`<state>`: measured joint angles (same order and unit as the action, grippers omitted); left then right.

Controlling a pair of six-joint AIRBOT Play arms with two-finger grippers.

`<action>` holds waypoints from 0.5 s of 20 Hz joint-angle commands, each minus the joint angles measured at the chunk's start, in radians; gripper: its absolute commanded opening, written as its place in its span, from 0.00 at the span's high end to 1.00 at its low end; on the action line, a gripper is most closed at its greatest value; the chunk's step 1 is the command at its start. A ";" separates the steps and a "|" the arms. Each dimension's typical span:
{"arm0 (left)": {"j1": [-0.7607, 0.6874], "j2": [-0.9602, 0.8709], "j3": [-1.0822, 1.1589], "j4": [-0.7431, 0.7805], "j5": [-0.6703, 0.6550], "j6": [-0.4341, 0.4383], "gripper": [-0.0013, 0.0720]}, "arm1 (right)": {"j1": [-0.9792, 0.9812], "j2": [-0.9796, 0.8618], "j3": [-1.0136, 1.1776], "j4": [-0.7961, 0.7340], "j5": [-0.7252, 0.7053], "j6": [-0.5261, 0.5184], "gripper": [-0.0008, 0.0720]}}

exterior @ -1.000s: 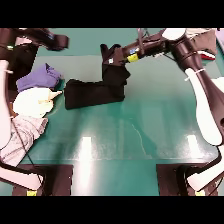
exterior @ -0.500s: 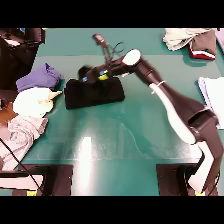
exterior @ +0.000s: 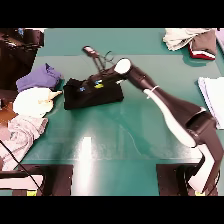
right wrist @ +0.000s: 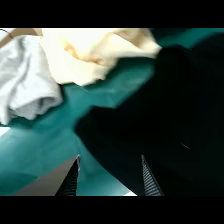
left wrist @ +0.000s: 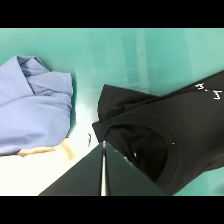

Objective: Fold the shirts.

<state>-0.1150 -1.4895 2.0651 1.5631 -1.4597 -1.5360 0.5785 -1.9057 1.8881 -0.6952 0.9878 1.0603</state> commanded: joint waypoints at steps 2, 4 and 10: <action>0.000 0.000 -0.003 -0.034 -0.005 0.000 0.95 | -0.218 0.117 -0.170 -0.038 0.077 0.053 0.29; 0.000 -0.001 -0.028 -0.069 0.010 0.000 0.95 | -0.316 0.105 -0.193 -0.035 0.163 0.108 0.01; 0.000 -0.002 -0.082 -0.121 0.021 0.011 0.95 | -0.401 -0.067 -0.122 -0.030 0.284 0.224 0.01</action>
<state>-0.1150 -1.4906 1.9972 1.4662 -1.4441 -1.5326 0.2127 -1.9022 1.7309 -0.7250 1.1965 1.2224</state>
